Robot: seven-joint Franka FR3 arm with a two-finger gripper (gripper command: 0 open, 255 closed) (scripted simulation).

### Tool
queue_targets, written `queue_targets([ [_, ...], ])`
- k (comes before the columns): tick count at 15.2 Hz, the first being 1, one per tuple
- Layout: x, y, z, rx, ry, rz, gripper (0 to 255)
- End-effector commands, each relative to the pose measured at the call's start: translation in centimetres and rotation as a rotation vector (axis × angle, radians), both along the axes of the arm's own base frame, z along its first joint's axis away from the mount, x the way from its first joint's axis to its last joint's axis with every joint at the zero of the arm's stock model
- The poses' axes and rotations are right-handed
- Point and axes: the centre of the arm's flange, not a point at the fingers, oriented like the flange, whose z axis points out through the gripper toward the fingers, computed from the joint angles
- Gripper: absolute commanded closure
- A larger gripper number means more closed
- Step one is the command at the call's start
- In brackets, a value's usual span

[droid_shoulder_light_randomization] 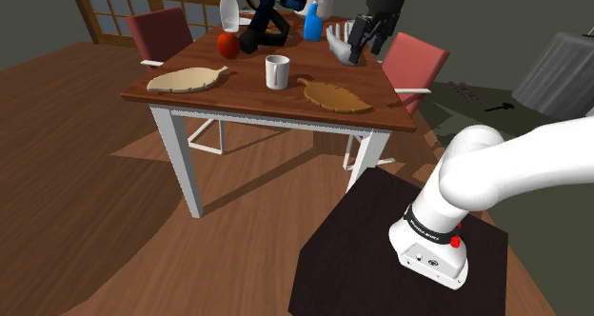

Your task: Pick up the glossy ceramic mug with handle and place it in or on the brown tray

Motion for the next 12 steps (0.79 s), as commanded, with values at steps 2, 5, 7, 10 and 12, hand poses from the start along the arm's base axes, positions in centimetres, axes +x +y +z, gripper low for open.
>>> queue_targets([
  [2,1.2,-0.5,-0.3,0.004,0.001,-0.001,0],
  [5,4.9,-1.9,-1.3,0.018,0.005,-0.002,0],
  [7,7.4,-2.9,-2.0,0.026,0.008,-0.003,0],
  [10,11.0,-4.3,-3.1,0.039,0.012,-0.005,0],
  [12,13.5,-5.3,-3.8,0.048,0.014,-0.006,0],
])
